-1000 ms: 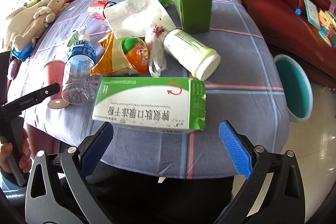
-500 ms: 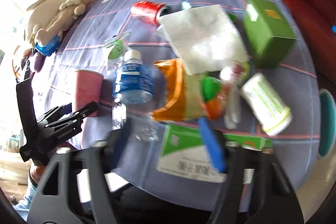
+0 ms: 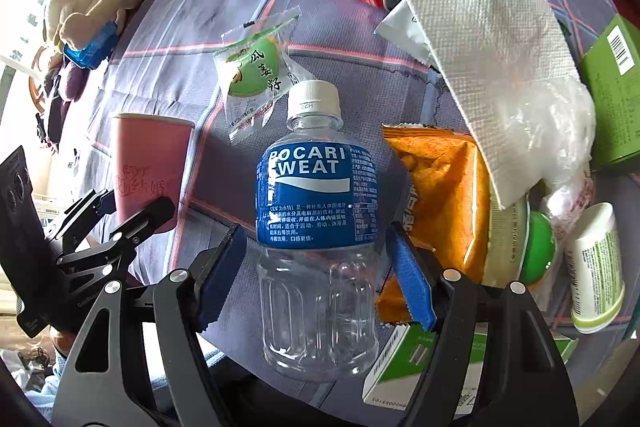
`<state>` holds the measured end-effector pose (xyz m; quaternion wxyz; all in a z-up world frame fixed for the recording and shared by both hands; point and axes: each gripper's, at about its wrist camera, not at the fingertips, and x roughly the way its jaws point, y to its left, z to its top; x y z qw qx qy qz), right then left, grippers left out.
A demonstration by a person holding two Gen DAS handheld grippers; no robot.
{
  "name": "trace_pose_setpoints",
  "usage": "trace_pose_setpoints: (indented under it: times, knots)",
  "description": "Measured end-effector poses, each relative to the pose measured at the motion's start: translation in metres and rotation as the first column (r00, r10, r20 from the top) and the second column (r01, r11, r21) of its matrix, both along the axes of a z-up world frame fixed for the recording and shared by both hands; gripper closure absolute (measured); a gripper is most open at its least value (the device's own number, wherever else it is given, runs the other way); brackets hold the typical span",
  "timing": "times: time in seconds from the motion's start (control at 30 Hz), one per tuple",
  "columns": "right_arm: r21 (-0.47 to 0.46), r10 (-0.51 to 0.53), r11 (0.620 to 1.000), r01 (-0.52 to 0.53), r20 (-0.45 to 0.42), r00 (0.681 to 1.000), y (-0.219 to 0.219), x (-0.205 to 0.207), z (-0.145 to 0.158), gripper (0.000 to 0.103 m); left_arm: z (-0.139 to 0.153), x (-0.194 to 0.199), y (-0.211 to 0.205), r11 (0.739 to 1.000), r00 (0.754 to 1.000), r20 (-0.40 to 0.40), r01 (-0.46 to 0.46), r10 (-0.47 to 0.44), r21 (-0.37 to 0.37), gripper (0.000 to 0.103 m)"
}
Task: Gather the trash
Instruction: 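Grasp the pink paper cup with left tool while right tool grasps the Pocari Sweat bottle, then carry the pink cup and bottle over the teal bucket with both tools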
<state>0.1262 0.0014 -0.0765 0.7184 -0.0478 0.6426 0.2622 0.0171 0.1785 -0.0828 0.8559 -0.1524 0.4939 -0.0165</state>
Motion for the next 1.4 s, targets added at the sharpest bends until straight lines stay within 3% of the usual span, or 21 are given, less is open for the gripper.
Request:
trace_pose_setpoints:
  times: [0.17,0.33,0.5,0.73,1.1,1.4]
  knots:
    - [0.020,0.001,1.000,-0.001,-0.001,1.000,0.001,0.001,-0.010,0.041,0.001,0.000,0.004,1.000,1.000,-0.004,0.000,0.000,-0.001,0.044]
    - [0.103,-0.021,0.995,0.017,0.038,0.999,-0.005,-0.004,0.020,0.041,0.009,0.003,0.001,1.000,1.000,0.003,0.010,-0.010,0.000,0.044]
    - [0.183,-0.114,0.979,0.095,0.099,0.989,-0.041,-0.001,0.057,0.041,0.026,0.010,-0.014,0.999,0.998,0.032,0.051,-0.051,-0.002,0.044]
    - [0.228,-0.255,0.950,0.213,0.172,0.952,-0.117,-0.002,0.094,0.041,0.053,0.030,-0.073,0.983,0.980,0.077,0.183,-0.183,0.003,0.044]
    - [0.285,-0.483,0.864,0.415,0.237,0.843,-0.271,-0.015,0.122,0.041,0.082,0.063,-0.215,0.901,0.893,0.115,0.430,-0.435,0.064,0.044]
    - [0.311,-0.681,0.728,0.612,0.218,0.699,-0.424,-0.038,0.102,0.041,0.074,0.098,-0.353,0.796,0.793,0.071,0.603,-0.606,0.055,0.044]
